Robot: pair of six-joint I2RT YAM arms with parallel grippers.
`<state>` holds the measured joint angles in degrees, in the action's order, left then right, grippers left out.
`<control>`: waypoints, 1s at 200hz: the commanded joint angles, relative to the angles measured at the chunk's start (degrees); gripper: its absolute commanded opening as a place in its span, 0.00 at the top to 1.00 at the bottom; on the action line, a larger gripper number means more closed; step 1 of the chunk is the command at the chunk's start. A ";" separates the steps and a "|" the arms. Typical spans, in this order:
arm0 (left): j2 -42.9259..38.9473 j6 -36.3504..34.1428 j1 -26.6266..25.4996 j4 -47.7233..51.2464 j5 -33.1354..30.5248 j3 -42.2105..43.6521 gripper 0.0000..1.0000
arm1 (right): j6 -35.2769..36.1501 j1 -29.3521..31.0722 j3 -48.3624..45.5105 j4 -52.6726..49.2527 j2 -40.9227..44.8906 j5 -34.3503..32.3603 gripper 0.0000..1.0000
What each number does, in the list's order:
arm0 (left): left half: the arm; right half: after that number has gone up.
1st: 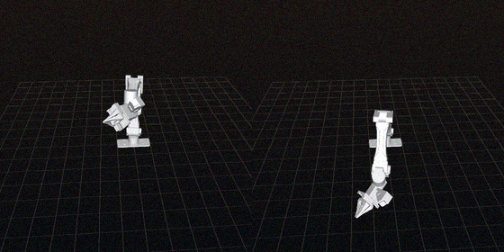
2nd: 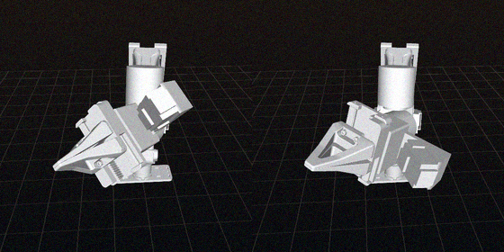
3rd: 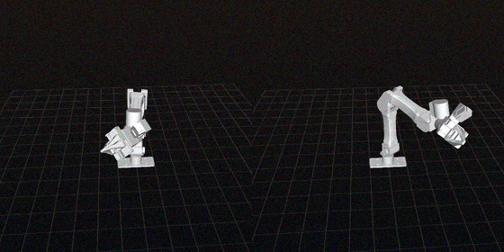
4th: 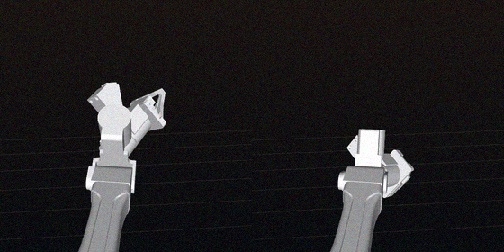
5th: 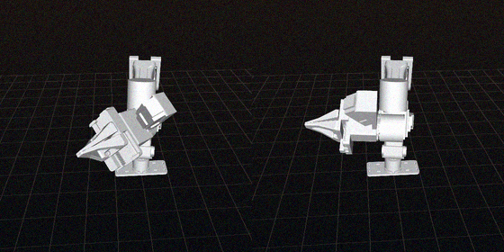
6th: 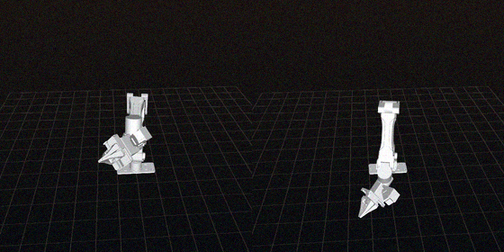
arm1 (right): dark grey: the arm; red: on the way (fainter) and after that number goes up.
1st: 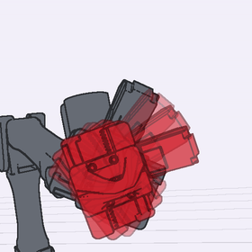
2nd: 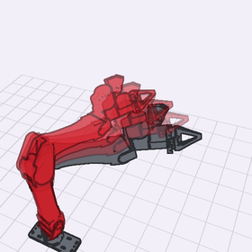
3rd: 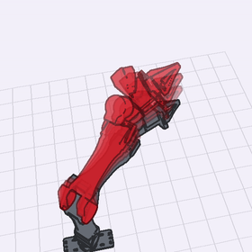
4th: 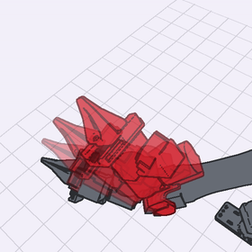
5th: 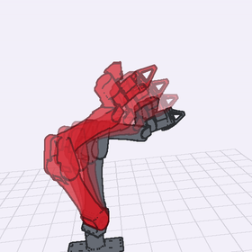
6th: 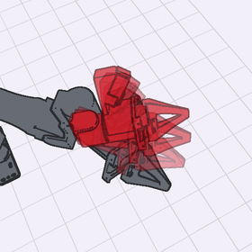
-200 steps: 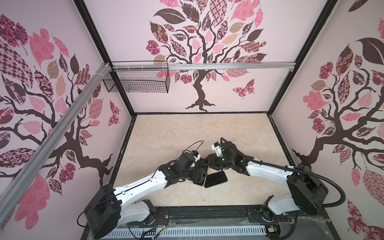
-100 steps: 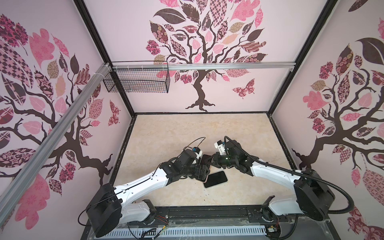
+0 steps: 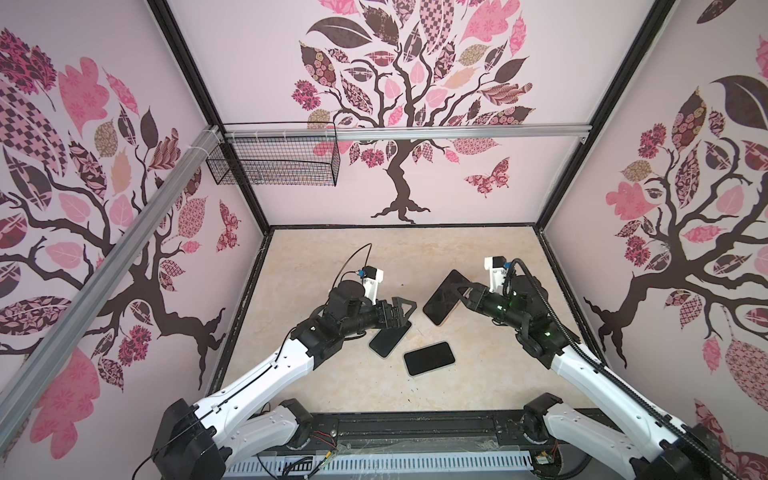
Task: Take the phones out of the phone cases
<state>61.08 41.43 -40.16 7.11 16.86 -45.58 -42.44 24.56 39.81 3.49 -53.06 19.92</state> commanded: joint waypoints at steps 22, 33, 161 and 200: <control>-2.58 -2.75 0.03 -2.80 3.45 -4.17 0.02 | 8.79 -0.30 7.72 0.26 4.75 2.68 1.00; -3.51 -2.71 0.16 -4.03 5.08 -3.78 0.02 | 10.46 -0.30 7.72 3.02 5.91 5.49 1.00; -5.17 1.27 0.24 -24.11 16.33 1.81 0.12 | -14.72 -0.32 -0.24 45.75 2.82 20.85 1.00; -3.40 4.10 -0.33 -31.03 23.41 1.48 0.22 | -21.66 -0.24 -2.88 57.75 0.85 20.72 1.00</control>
<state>57.19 43.97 -40.14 -17.78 35.07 -45.15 -57.43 24.56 36.97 46.22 -51.66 39.88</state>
